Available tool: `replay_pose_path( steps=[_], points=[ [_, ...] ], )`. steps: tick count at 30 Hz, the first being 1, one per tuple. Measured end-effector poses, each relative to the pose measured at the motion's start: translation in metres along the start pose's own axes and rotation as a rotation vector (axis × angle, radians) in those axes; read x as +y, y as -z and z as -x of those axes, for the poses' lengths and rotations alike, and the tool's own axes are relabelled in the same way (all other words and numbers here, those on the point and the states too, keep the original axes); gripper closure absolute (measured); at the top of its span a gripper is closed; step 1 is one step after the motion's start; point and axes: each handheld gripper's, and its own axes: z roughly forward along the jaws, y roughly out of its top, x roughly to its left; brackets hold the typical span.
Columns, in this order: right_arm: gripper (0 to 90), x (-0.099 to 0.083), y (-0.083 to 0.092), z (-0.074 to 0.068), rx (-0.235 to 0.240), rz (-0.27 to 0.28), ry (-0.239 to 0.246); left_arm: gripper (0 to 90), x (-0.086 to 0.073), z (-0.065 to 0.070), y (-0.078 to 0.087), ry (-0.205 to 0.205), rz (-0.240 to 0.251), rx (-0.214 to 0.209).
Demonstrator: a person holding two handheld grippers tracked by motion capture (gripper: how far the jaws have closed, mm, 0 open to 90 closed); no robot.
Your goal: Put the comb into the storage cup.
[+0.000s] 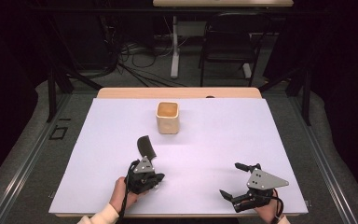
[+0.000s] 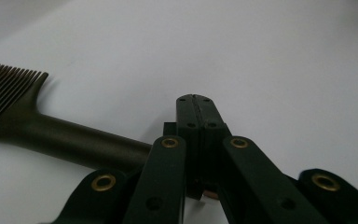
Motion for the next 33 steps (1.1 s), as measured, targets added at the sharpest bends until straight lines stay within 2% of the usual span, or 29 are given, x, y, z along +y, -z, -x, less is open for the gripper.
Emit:
replay_pose_path(
  steps=[6,23,33],
  points=[
    [0.0,0.0,0.0,0.0,0.001,-0.001,0.007,90.0,-0.002,-0.003,0.006,0.003,-0.007,0.013],
    [0.0,0.0,-0.001,0.001,-0.004,-0.003,0.008,90.0,-0.005,-0.008,0.011,0.045,-0.043,0.034],
    [0.0,0.0,-0.001,0.0,-0.007,-0.01,0.006,90.0,-0.005,-0.006,0.013,0.031,-0.057,0.047]
  ],
)
